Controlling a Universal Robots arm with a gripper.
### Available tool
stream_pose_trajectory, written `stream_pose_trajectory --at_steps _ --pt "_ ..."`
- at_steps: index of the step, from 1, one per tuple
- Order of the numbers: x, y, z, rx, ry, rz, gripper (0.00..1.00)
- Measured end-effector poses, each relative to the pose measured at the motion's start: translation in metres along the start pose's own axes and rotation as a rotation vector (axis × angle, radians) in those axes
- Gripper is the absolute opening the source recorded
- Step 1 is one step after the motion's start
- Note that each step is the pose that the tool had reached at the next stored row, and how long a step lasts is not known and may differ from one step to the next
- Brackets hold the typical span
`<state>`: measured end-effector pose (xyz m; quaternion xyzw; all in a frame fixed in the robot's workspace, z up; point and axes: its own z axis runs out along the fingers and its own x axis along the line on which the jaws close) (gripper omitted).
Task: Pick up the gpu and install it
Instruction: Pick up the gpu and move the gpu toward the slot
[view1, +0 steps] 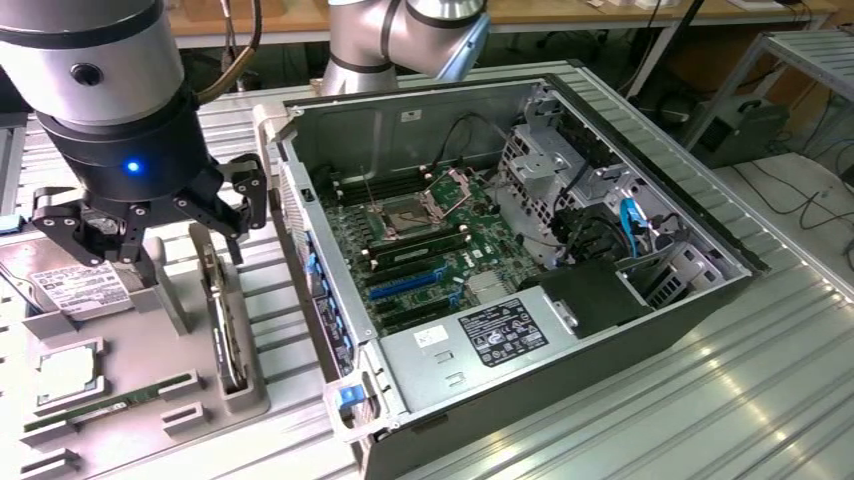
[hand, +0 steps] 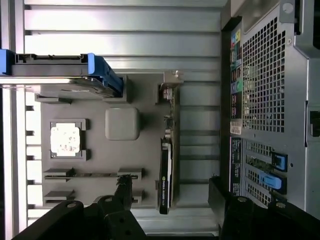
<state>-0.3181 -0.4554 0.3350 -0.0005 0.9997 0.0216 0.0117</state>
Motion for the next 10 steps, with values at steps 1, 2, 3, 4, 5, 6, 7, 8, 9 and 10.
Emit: stream_pose_trajectory --at_steps 1,2,3,4,5,6,7,8,9,10 --pt "0.0 0.0019 0.0017 0.0001 -0.0001 0.0 0.73" --pt "0.0 0.0042 0.0035 0.0003 0.0 0.0 0.73" --pt "0.0 0.007 0.0056 0.0005 0.0 0.0 0.73" --pt "0.0 0.0096 0.0075 0.0006 0.0 0.0 0.73" --pt "0.0 0.0119 0.0093 0.0007 0.0 0.0 0.73" --pt "0.0 0.0142 0.0111 0.0009 0.0001 -0.001 0.73" --pt "0.0 0.0162 0.0127 0.001 0.0001 -0.001 0.73" --pt "0.0 0.0183 0.0145 0.0012 0.0 -0.001 0.73" --pt "0.0 0.0202 0.0161 0.0014 0.0 -0.001 0.73" --pt "0.0 0.022 0.018 0.0015 0.0 -0.001 0.73"
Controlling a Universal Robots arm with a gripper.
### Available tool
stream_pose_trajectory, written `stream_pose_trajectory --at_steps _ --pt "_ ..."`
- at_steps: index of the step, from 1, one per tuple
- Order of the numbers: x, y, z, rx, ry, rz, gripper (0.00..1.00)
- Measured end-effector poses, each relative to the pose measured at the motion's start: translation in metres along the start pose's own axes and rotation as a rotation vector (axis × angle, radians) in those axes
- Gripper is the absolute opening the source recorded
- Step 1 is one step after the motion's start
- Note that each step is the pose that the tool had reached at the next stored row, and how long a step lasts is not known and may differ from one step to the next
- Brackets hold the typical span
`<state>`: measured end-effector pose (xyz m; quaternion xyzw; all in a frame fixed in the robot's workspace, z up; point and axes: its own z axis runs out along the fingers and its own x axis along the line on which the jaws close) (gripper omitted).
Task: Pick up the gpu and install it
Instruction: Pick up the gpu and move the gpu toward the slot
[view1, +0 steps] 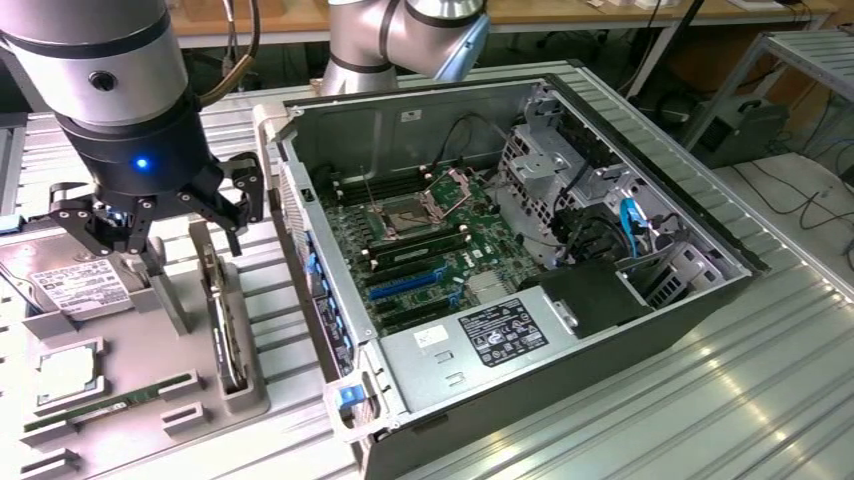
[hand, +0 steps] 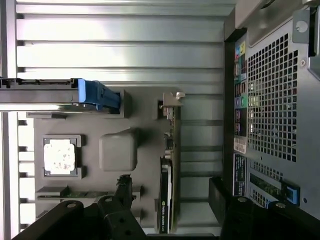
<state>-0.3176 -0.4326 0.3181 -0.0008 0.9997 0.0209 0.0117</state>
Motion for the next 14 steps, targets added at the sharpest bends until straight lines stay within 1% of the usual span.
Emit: stream_pose_trajectory --at_steps 3,5,8,9,11,14 --pt "0.0 0.0053 0.0058 0.0006 0.0006 0.0 0.73" --pt "0.0 0.0089 0.0102 -0.0002 -0.0001 0.0 0.73" --pt "0.0 0.0106 0.0153 -0.0004 -0.0003 -0.001 0.73" --pt "0.0 0.0105 0.0154 -0.0003 -0.0001 -0.001 0.73" --pt "0.0 0.0075 0.0153 0.0 0.0001 -0.001 0.73" --pt "0.0 -0.0007 0.0153 0.0 0.0002 -0.001 0.73"
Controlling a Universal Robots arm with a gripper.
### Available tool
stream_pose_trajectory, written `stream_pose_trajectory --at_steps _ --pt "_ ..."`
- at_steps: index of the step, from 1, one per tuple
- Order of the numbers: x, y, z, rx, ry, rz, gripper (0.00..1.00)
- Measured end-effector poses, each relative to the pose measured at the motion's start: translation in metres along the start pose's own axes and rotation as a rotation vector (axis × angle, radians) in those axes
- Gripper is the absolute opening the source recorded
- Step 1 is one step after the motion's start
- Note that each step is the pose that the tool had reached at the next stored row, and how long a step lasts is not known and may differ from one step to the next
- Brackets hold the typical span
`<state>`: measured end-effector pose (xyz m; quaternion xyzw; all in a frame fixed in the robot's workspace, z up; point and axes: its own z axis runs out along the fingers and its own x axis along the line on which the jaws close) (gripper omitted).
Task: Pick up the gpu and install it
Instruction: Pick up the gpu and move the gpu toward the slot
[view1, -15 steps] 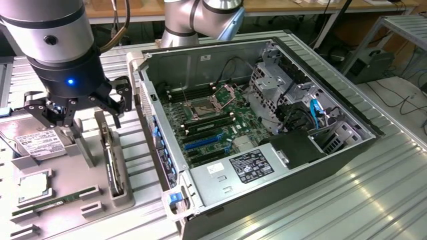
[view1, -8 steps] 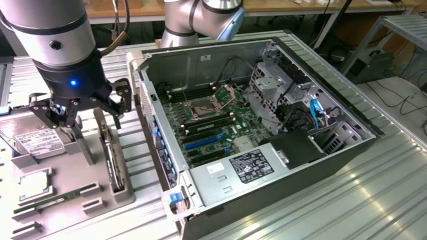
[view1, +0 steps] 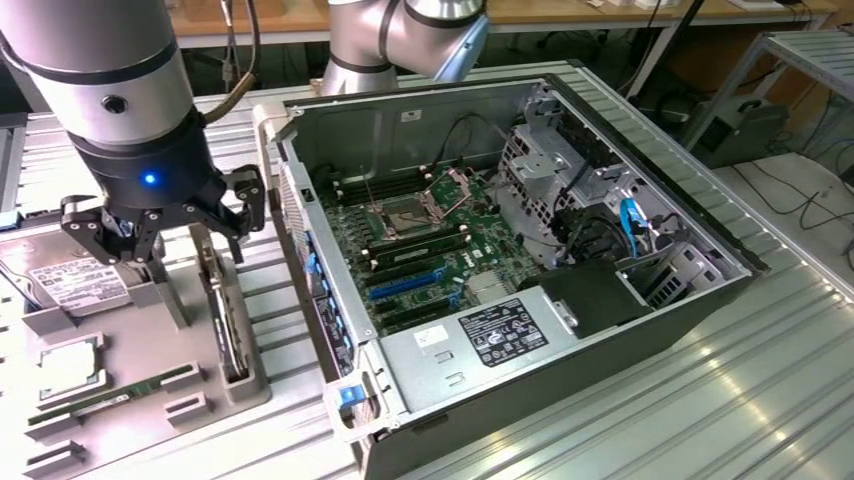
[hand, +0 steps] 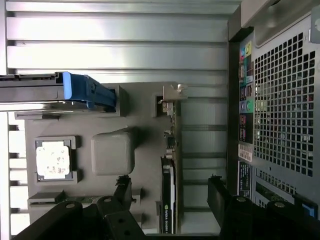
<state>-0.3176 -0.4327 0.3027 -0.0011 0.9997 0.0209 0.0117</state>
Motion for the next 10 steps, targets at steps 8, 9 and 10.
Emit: stream_pose_trajectory --at_steps 8,9,10 --pt "0.0 -0.0077 0.0103 0.0003 0.0 0.0 0.73" --pt "0.0 -0.0077 0.012 0.0004 0.0 0.0 0.73" --pt "0.0 -0.0078 0.0138 0.0003 -0.0001 0.0 0.73"
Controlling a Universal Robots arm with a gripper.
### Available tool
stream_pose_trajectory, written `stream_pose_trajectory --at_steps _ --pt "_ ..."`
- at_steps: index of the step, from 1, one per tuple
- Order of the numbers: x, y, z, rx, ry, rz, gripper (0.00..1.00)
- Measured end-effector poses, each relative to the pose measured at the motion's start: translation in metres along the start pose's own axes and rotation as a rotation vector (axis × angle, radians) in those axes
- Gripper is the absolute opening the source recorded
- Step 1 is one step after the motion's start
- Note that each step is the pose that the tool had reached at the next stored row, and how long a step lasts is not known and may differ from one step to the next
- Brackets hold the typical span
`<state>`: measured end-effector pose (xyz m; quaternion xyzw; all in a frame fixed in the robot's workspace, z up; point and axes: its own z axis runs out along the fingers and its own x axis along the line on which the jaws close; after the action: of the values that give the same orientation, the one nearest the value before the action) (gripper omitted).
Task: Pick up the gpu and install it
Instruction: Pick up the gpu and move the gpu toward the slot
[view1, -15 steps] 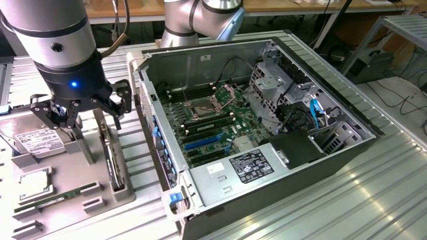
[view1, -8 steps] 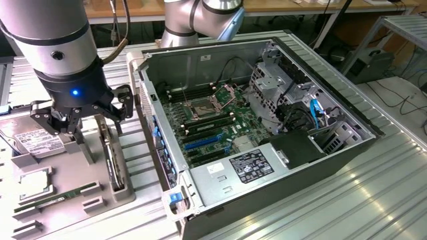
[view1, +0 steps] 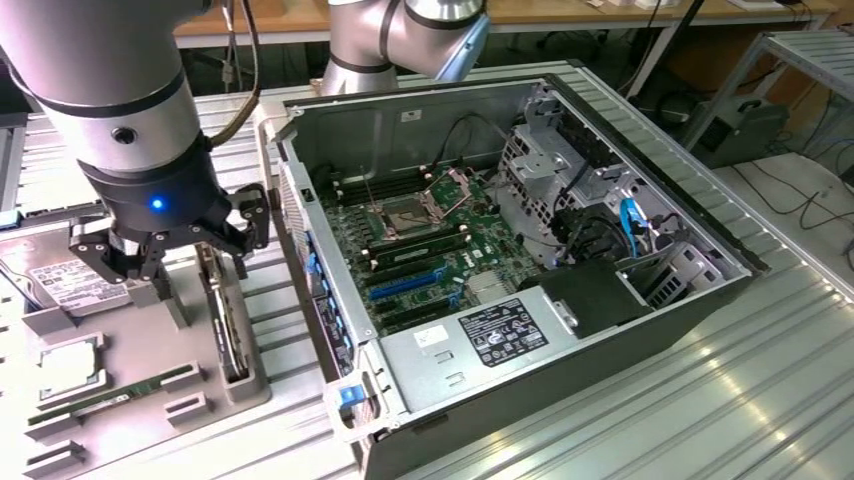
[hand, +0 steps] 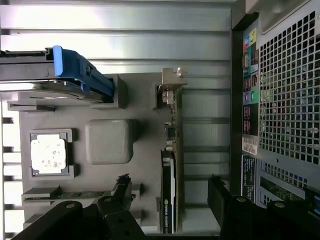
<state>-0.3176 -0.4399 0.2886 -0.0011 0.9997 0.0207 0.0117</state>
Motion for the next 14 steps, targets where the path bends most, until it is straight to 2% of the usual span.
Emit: stream_pose_trajectory --at_steps 14 --pt "0.001 -0.0019 0.0257 0.0015 0.0001 0.0 0.73"
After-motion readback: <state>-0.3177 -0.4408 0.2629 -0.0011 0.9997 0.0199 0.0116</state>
